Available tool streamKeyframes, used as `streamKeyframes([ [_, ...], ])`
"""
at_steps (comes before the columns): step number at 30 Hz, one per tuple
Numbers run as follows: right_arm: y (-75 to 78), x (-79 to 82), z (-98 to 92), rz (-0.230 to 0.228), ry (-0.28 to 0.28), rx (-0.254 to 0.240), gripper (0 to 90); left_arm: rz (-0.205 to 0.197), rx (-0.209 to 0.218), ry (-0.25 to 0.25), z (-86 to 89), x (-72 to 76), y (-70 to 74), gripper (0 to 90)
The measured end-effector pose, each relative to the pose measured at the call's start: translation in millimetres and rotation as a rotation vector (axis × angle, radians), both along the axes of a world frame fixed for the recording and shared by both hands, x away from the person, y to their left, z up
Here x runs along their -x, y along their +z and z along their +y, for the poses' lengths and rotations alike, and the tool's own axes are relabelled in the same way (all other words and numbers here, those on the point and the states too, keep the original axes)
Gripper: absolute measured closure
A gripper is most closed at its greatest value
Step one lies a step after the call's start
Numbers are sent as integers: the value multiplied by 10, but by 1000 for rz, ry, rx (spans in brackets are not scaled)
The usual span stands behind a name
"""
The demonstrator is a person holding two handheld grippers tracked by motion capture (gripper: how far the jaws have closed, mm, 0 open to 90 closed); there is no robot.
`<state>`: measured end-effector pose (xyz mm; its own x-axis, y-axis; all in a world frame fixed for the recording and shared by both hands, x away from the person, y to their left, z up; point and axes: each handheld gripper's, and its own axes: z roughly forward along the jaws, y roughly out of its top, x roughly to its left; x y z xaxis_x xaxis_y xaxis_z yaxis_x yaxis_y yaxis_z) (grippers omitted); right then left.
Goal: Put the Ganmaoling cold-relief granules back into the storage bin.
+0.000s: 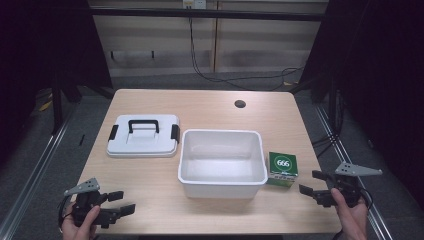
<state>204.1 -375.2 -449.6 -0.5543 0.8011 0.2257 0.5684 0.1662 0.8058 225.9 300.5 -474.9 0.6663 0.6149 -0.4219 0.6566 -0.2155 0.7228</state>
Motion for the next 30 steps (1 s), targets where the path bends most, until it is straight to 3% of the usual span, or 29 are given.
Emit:
streamKeyframes([
  [4, -4, 4, 9, 9, 17, -7, 132, -1, -3, 2, 1, -2, -3, 167],
  [14, 1, -11, 76, -1, 55, 31, 131, 1, -4, 3, 10, -3, -5, 167],
  [16, 34, -37, 119, 18, 90, 28, 132, -1, -4, 4, 11, -1, -4, 167],
  [24, 193, -84, 214, -5, 126, 34, 131, 3, -4, 11, 10, -6, -13, 167],
  [27, 244, -117, 284, -30, 155, 78, 130, 5, -3, 14, 9, -6, -14, 167],
  [30, 275, -141, 297, -27, 189, 66, 130, 3, -5, 15, 10, -6, -15, 167],
])
